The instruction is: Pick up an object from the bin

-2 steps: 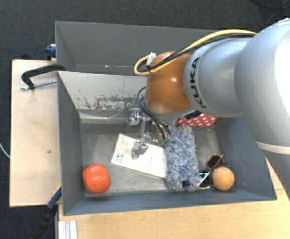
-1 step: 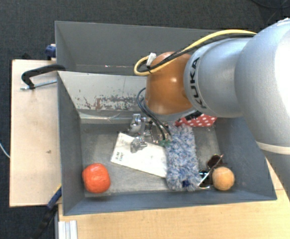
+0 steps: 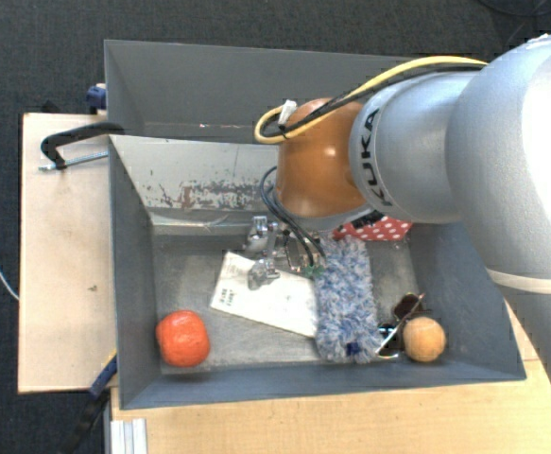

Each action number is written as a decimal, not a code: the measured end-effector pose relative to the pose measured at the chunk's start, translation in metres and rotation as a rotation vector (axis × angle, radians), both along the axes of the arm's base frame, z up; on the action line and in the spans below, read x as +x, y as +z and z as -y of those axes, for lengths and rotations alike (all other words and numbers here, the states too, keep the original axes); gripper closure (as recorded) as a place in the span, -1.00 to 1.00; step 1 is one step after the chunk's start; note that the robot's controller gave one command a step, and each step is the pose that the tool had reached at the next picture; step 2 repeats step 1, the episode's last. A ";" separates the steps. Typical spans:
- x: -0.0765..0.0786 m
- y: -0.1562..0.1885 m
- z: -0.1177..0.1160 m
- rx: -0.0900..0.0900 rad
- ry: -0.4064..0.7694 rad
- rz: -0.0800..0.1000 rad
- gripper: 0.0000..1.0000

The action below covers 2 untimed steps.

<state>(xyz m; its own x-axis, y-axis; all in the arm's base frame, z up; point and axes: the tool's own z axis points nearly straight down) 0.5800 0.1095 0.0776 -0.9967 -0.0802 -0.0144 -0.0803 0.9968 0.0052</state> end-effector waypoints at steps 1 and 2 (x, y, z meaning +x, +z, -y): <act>0.000 0.173 -0.006 -0.004 0.104 -0.001 1.00; 0.000 0.173 -0.006 -0.004 0.104 -0.001 1.00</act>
Offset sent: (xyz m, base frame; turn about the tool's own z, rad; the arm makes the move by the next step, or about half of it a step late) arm 0.0000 0.0000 0.0000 0.0000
